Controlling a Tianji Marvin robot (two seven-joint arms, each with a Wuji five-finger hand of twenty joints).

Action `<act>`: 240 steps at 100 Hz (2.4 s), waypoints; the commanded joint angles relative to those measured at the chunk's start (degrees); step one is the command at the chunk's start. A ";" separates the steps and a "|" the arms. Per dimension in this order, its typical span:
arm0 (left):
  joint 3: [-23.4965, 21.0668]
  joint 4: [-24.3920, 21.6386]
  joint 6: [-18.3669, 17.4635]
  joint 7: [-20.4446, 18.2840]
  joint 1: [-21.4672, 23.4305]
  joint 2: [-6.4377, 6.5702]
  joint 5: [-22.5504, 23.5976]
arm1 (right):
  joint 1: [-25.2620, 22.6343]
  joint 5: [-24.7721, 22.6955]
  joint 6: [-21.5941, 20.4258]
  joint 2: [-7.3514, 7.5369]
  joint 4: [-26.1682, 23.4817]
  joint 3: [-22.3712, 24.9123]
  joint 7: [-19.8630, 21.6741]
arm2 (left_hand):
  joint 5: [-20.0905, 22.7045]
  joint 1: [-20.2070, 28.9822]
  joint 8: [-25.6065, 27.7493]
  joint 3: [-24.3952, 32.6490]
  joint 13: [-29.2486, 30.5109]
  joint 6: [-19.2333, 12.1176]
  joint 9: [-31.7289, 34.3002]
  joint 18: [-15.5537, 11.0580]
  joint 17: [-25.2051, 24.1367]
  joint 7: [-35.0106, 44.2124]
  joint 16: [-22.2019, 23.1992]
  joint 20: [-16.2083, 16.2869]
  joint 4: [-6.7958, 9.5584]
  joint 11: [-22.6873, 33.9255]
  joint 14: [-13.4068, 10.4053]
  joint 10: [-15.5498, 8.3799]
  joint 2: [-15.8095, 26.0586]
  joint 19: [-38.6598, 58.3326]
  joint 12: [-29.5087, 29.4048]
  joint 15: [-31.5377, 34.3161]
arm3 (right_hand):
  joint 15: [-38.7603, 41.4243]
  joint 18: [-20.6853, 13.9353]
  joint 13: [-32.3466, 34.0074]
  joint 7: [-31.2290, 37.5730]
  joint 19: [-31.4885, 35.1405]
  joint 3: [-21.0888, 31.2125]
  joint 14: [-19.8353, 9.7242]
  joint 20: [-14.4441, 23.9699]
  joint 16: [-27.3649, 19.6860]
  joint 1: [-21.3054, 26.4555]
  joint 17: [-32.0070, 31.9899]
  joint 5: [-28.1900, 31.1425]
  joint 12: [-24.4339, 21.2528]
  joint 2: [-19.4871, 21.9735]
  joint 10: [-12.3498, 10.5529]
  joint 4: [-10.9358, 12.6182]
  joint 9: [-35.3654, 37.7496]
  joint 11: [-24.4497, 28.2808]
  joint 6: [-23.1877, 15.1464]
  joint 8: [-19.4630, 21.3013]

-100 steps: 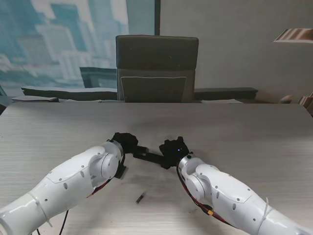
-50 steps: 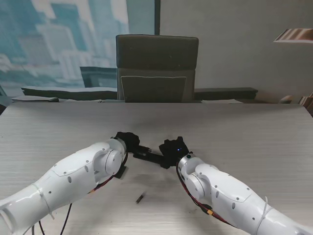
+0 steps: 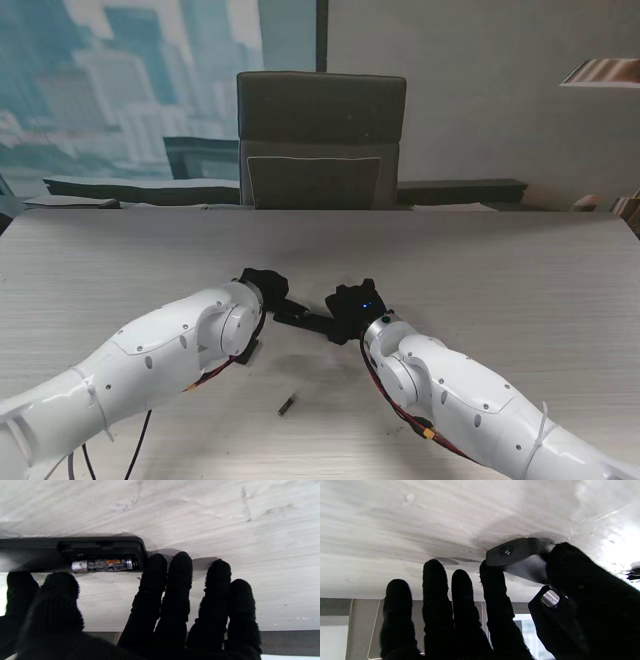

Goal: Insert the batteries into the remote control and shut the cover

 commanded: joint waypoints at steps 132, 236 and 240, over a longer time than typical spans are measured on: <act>1.54 1.14 -0.62 -4.19 1.44 0.23 -1.37 | -1.29 0.31 0.53 0.05 0.17 -0.38 2.07 | -4.26 0.71 -3.63 3.57 -1.84 -4.05 -5.23 -3.57 -1.96 -8.79 -7.31 -3.92 -2.01 -12.27 -4.60 -3.69 -4.38 -5.62 -6.21 -11.81 | -0.48 1.67 0.60 -2.50 1.44 0.91 1.11 0.40 -0.24 0.65 0.13 2.07 0.22 1.96 1.51 0.91 0.48 0.23 -4.12 -1.77; 3.96 1.45 0.87 -5.45 0.33 0.18 -1.74 | -1.72 0.05 0.87 0.14 -0.02 -0.07 1.97 | -4.83 0.83 -3.69 29.81 -0.90 -5.20 -4.84 -4.14 -2.13 -7.35 -7.42 -4.69 -0.62 -11.36 -5.39 -4.66 -8.36 -6.52 -6.26 -11.66 | -0.50 1.68 0.56 -2.64 1.45 0.74 1.12 0.42 -0.25 0.58 0.11 1.91 0.20 2.19 1.53 0.92 0.50 0.18 -4.13 -1.81; 3.99 1.50 1.01 -5.45 0.32 0.15 -1.82 | -1.72 0.06 0.87 0.13 -0.02 -0.08 1.97 | -5.06 2.06 -4.88 30.53 -0.79 -5.56 -4.71 -4.14 -2.13 -6.72 -7.46 -4.69 -1.40 -11.34 -5.45 -4.72 -9.16 -6.52 -6.32 -11.63 | -0.51 1.68 0.55 -2.64 1.45 0.71 1.09 0.42 -0.25 0.53 0.12 1.90 0.20 2.25 1.48 0.92 0.47 0.18 -4.08 -1.81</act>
